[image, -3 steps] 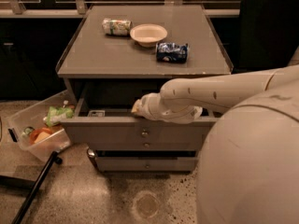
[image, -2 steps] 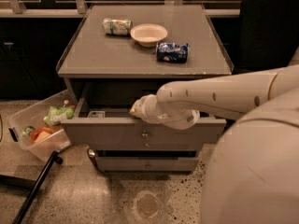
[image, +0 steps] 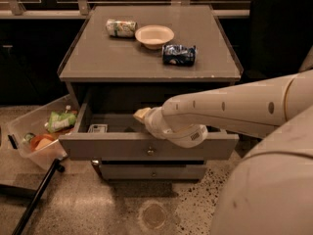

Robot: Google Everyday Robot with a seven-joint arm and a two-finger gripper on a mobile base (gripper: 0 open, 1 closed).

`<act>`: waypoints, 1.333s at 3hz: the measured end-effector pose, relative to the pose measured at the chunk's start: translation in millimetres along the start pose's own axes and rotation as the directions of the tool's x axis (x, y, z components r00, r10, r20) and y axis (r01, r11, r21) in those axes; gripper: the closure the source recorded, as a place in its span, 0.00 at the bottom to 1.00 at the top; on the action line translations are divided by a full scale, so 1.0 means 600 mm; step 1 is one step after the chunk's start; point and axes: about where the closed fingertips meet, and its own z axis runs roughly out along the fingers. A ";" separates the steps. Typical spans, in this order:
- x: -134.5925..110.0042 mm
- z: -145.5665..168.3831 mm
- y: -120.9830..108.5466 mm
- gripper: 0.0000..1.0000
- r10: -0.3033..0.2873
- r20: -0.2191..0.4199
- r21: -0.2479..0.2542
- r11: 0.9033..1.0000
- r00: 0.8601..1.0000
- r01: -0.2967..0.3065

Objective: Open top drawer

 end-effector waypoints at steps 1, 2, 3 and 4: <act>-0.004 -0.008 0.008 0.00 0.000 0.000 0.000 1.000 1.000 0.000; -0.005 -0.009 0.010 0.00 0.000 0.000 0.000 1.000 1.000 0.000; 0.016 0.017 -0.046 0.00 0.112 -0.024 0.088 0.990 0.993 -0.109; 0.016 0.017 -0.046 0.00 0.112 -0.024 0.088 0.990 0.993 -0.109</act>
Offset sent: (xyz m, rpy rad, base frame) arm -0.0898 -0.0011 -0.0258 0.0891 0.5498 -0.3925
